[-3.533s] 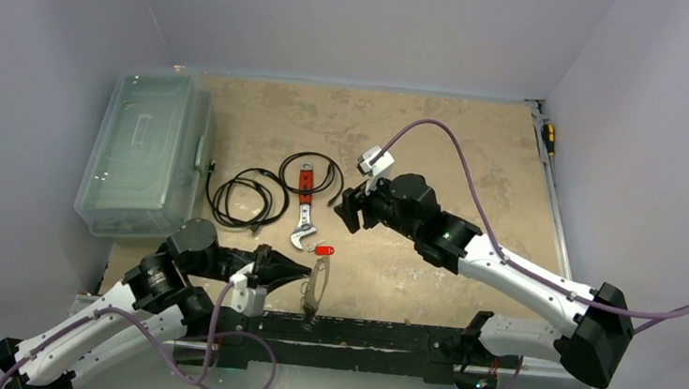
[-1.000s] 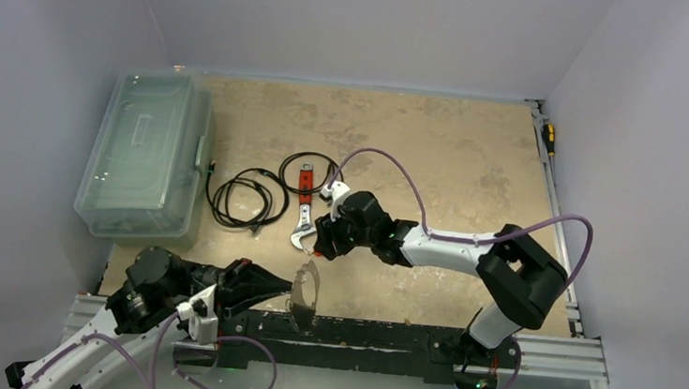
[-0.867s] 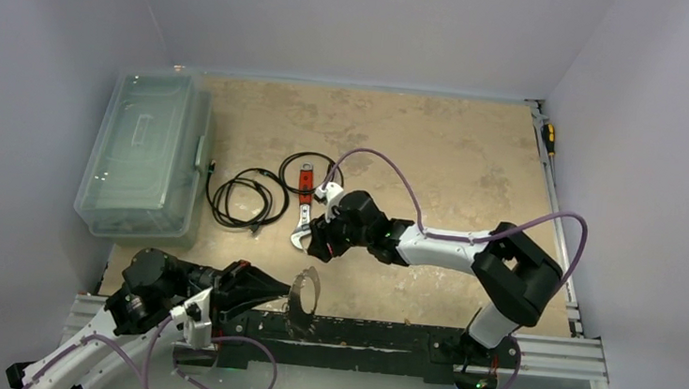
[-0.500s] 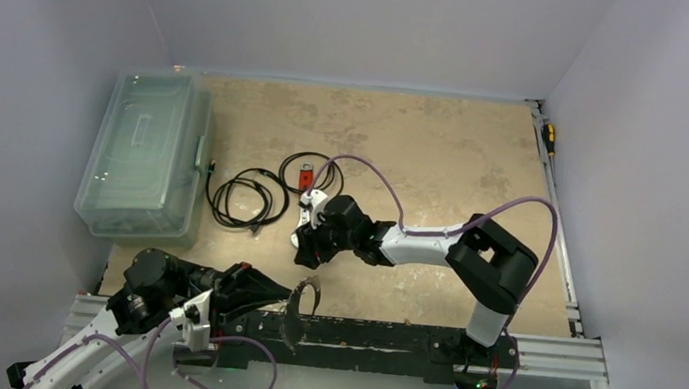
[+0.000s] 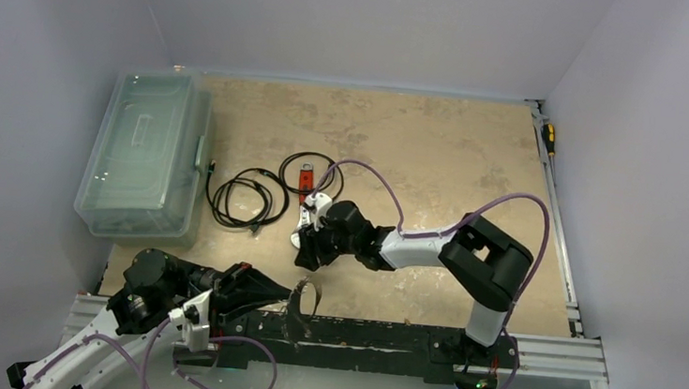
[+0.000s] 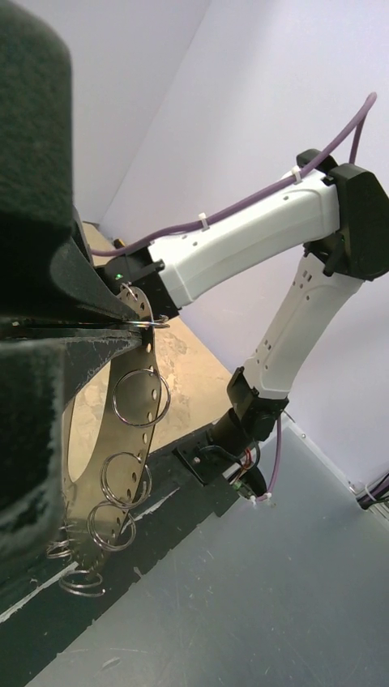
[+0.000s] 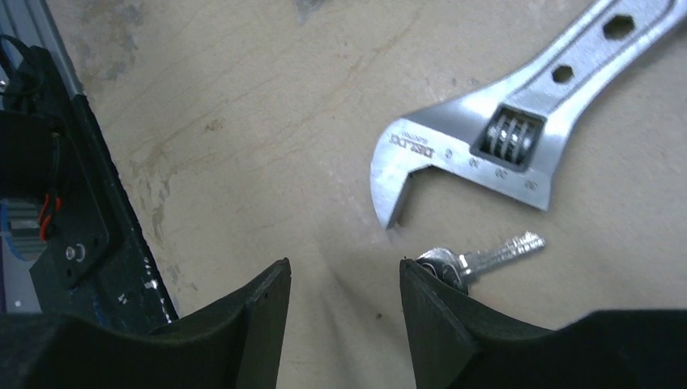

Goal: Put the keys on the keyring

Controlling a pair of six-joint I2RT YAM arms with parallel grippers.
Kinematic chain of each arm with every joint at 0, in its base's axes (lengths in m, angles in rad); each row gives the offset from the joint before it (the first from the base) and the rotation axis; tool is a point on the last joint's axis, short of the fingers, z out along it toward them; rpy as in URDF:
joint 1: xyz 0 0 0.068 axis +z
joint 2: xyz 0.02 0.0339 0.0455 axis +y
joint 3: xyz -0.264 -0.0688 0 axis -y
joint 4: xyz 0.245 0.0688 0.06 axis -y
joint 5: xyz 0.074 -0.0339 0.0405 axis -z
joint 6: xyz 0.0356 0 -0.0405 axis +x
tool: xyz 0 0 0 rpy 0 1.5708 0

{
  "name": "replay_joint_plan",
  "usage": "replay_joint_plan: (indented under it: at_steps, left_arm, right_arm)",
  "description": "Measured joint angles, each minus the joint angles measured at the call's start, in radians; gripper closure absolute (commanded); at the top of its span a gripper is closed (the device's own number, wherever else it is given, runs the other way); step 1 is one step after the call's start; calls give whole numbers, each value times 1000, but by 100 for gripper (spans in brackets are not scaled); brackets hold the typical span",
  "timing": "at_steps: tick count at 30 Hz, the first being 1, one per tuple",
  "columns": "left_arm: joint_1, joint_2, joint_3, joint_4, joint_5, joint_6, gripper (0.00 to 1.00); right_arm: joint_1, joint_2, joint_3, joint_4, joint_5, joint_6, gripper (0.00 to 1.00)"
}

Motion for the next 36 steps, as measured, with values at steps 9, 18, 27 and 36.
replay_joint_plan:
  at_steps: [9, 18, 27, 36]
  left_arm:
    - [0, -1, 0, 11, 0, -3, 100]
    - [0, -5, -1, 12, 0, -23, 100]
    - [0, -15, -15, 28, -1, -26, 100]
    - [0, -15, -15, 50, -1, -26, 100]
  right_arm:
    - [-30, -149, -113, -111, 114, 6, 43]
    - [-70, -284, -138, -248, 238, 22, 41]
    - [-12, -236, -44, -278, 262, 140, 44]
    - [56, -84, 13, -154, 270, 256, 45]
